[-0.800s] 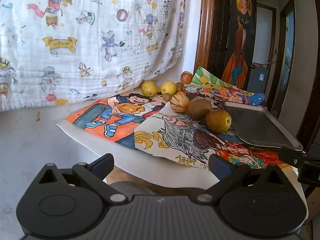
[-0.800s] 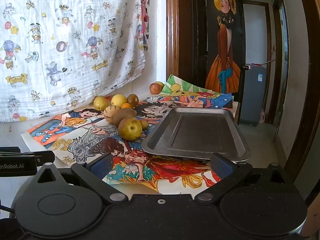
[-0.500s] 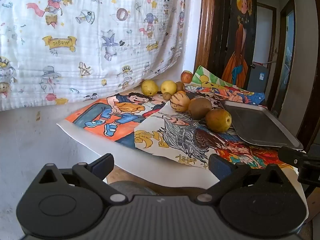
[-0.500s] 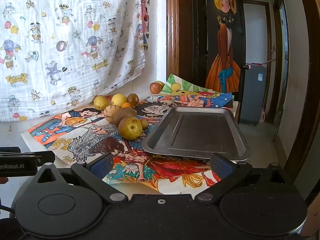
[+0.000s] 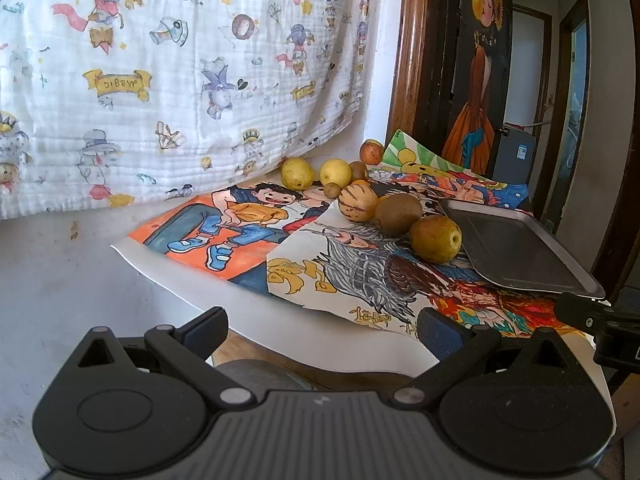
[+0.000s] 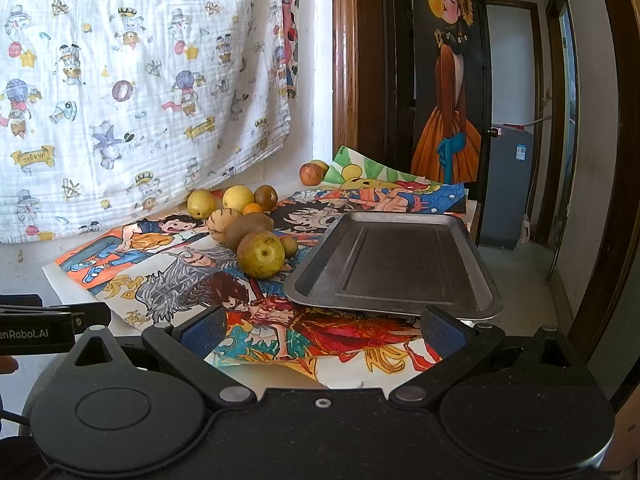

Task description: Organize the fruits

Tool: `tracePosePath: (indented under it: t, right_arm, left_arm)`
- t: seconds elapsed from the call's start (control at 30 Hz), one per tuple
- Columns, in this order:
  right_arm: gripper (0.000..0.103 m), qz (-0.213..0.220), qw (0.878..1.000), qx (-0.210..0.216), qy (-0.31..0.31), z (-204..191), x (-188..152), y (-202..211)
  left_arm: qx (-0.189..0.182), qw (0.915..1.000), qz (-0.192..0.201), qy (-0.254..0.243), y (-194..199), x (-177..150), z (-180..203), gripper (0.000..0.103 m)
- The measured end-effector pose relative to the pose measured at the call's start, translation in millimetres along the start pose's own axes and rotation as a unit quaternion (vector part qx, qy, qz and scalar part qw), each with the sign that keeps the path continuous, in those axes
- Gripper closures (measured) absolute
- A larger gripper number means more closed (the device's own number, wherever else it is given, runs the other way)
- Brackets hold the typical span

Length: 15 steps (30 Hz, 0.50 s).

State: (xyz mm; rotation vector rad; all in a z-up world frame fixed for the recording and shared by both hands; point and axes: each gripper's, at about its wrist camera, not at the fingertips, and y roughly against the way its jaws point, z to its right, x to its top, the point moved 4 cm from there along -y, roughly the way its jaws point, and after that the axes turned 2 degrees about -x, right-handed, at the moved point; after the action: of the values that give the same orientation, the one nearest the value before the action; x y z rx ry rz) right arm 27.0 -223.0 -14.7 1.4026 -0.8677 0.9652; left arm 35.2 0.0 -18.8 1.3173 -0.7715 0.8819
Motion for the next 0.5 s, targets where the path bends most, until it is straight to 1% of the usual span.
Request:
tracePosePath:
  t: [0.5]
  right_arm:
    - [0.0, -0.001, 1.0, 0.0, 0.0, -0.4, -0.4, -0.6]
  left_arm:
    - [0.0, 1.0, -0.001, 0.001, -0.2, -0.1, 0.0, 0.0]
